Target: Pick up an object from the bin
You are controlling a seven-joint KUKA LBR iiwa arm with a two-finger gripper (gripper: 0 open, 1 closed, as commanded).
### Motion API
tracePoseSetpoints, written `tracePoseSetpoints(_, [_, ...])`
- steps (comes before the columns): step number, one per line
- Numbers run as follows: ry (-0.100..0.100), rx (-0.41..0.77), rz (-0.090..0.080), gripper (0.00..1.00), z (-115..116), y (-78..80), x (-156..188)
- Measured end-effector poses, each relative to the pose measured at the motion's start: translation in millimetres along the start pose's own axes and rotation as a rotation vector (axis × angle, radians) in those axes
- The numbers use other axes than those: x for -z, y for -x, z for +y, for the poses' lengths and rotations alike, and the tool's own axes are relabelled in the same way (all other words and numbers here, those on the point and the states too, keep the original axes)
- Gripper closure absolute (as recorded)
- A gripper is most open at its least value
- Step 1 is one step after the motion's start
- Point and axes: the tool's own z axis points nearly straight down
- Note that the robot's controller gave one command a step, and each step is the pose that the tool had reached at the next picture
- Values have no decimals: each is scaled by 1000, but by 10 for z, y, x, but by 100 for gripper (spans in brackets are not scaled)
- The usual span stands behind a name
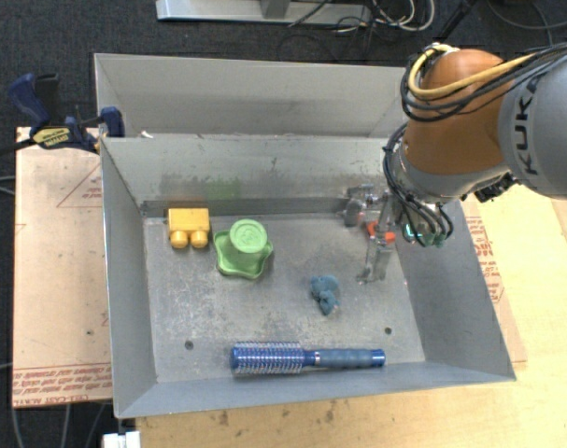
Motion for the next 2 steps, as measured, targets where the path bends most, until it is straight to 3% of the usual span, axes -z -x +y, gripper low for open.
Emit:
tracePoseSetpoints(1, [0,498,-4,0,229,-161,-1346])
tracePoseSetpoints(2, [-5,870,-10,0,-106,82,-1322])
